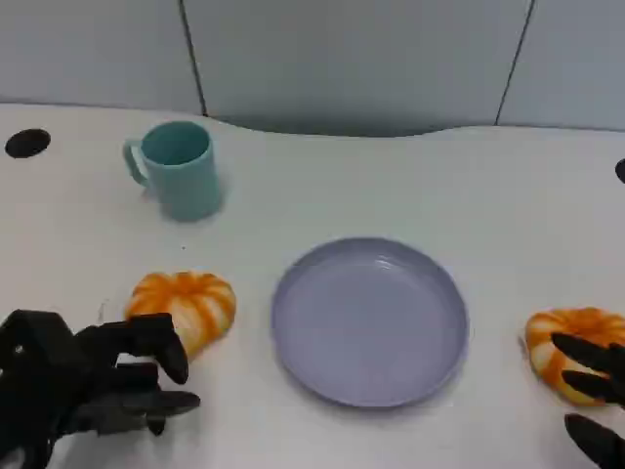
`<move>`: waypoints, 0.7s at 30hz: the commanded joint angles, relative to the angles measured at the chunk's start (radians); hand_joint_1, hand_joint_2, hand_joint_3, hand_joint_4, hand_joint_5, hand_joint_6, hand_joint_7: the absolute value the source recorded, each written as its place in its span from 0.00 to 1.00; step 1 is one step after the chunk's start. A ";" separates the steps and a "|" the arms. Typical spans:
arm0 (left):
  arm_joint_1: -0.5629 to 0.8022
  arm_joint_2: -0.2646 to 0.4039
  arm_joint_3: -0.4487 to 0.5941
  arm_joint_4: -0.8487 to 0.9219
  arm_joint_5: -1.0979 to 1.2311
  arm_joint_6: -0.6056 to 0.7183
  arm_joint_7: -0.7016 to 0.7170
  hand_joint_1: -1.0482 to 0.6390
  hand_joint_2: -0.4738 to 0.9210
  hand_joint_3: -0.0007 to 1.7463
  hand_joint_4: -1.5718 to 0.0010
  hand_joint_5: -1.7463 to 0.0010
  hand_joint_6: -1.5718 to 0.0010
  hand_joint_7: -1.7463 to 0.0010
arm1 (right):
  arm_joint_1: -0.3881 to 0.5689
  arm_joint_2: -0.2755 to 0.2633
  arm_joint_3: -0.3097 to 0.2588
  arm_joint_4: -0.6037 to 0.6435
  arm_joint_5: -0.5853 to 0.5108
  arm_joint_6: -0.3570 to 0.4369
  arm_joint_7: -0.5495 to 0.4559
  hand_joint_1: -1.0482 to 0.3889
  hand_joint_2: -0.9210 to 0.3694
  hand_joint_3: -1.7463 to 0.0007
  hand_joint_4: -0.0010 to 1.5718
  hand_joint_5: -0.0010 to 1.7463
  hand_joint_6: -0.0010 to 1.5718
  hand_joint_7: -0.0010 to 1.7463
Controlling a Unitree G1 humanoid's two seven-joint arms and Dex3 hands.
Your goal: Grasp the bread from the table and place it into the plate.
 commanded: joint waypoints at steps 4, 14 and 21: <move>-0.012 0.012 0.008 0.007 0.000 0.011 -0.001 0.45 0.97 0.01 0.57 0.00 0.66 0.00 | 0.001 -0.007 -0.009 -0.005 0.009 -0.001 -0.006 0.47 0.00 0.81 0.63 0.01 0.51 0.00; 0.010 -0.009 0.022 0.002 0.016 -0.133 0.041 0.45 0.98 0.01 0.55 0.00 0.66 0.00 | 0.003 -0.006 -0.007 -0.012 0.006 0.000 -0.007 0.46 0.00 0.81 0.63 0.01 0.51 0.00; 0.000 0.017 0.023 0.032 0.205 -0.514 0.213 0.45 0.99 0.04 0.50 0.00 0.65 0.00 | 0.004 0.003 -0.002 -0.022 0.002 0.020 -0.008 0.46 0.00 0.81 0.63 0.01 0.51 0.00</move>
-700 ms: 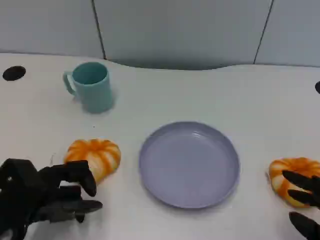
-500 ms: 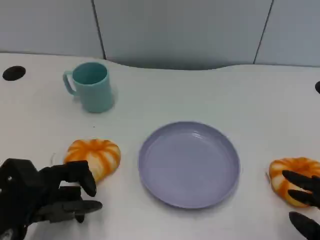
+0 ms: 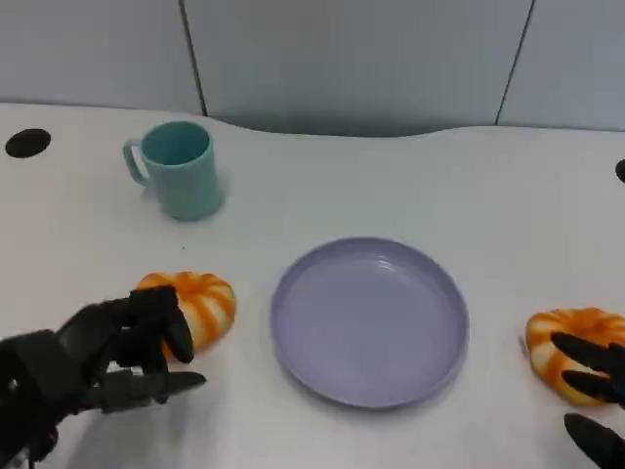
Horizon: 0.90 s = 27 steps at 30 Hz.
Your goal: Grasp the bread from the table and place it into the plate.
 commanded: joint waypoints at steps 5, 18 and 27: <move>-0.019 0.077 0.008 -0.015 0.313 -0.312 0.254 0.46 1.00 0.05 0.53 0.00 0.69 0.00 | 0.001 0.004 0.002 -0.027 -0.006 0.032 -0.009 0.45 0.00 0.81 0.63 0.01 0.51 0.00; -0.063 0.278 -0.017 -0.199 0.701 -0.332 0.386 0.22 0.97 0.00 0.88 0.69 0.69 0.99 | -0.013 0.003 0.013 -0.015 -0.018 0.017 -0.020 0.46 0.00 0.80 0.63 0.01 0.51 0.00; -0.178 0.317 -0.127 -0.251 0.801 -0.123 0.160 0.15 0.99 0.01 1.00 0.98 0.92 1.00 | -0.014 0.011 0.017 -0.026 -0.018 0.033 -0.024 0.47 0.00 0.81 0.63 0.01 0.51 0.00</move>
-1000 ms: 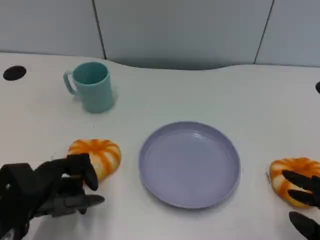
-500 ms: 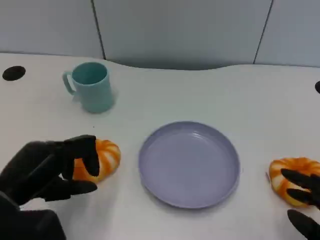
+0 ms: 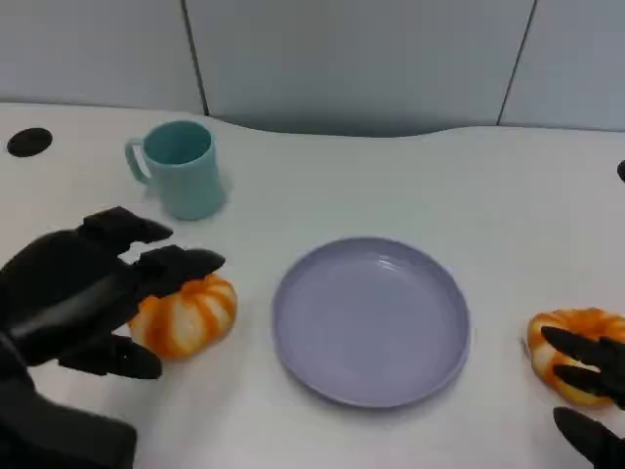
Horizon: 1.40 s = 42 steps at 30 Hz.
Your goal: Grasp the bread from the table and place it into the plate.
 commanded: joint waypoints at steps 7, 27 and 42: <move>-0.285 -0.059 -0.248 0.382 0.147 0.096 0.013 0.17 0.95 0.00 1.00 1.00 0.91 0.99 | 0.012 -0.001 -0.002 -0.028 0.002 0.013 -0.012 0.46 0.00 0.80 0.64 0.02 0.50 0.00; -0.654 -0.297 -0.622 1.155 0.256 0.254 0.177 0.12 1.00 0.20 0.97 0.99 0.94 1.00 | 0.035 -0.003 -0.016 -0.080 -0.001 0.045 -0.012 0.46 0.00 0.80 0.62 0.00 0.50 0.00; -0.663 -0.368 -0.569 1.281 0.104 0.318 0.341 0.48 1.00 0.05 0.90 0.31 0.92 0.50 | 0.045 -0.005 -0.030 -0.102 -0.005 0.037 -0.017 0.48 0.00 0.79 0.58 0.00 0.49 0.00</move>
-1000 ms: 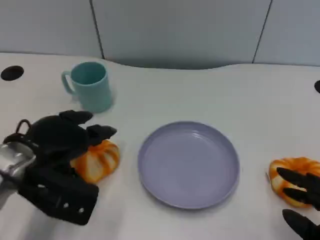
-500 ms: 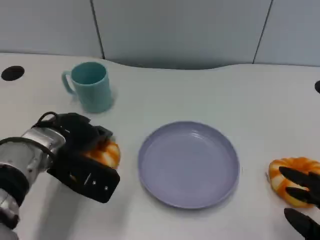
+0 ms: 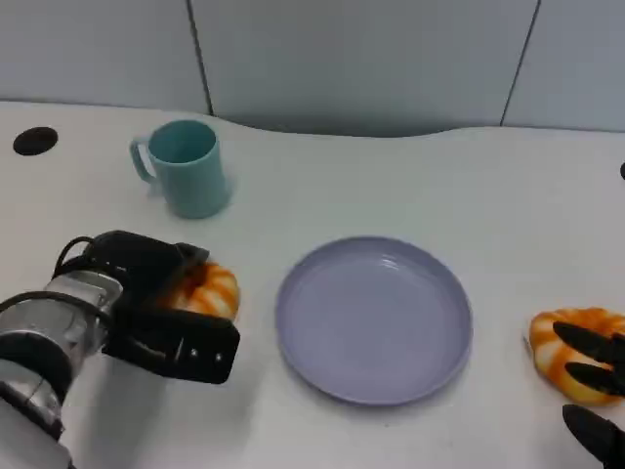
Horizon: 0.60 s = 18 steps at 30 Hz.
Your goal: Grasp the bread from the table and place it into the plate.
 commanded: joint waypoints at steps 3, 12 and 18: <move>-0.007 -0.027 0.004 0.031 -0.036 0.038 0.022 0.49 1.00 0.03 0.85 0.20 0.90 0.34 | 0.005 -0.012 -0.015 -0.005 0.013 -0.017 -0.002 0.48 0.00 0.78 0.58 0.00 0.48 0.00; -0.049 -0.051 0.028 0.053 -0.074 0.049 0.019 0.46 1.00 0.07 0.60 0.00 0.70 0.00 | -0.001 -0.015 -0.018 0.003 0.014 -0.026 -0.002 0.48 0.00 0.78 0.58 0.00 0.48 0.00; -0.041 -0.046 0.132 0.043 -0.194 -0.003 0.008 0.45 1.00 0.15 0.56 0.00 0.69 0.00 | -0.005 -0.012 -0.018 0.009 0.011 -0.026 -0.009 0.48 0.00 0.78 0.58 0.00 0.48 0.00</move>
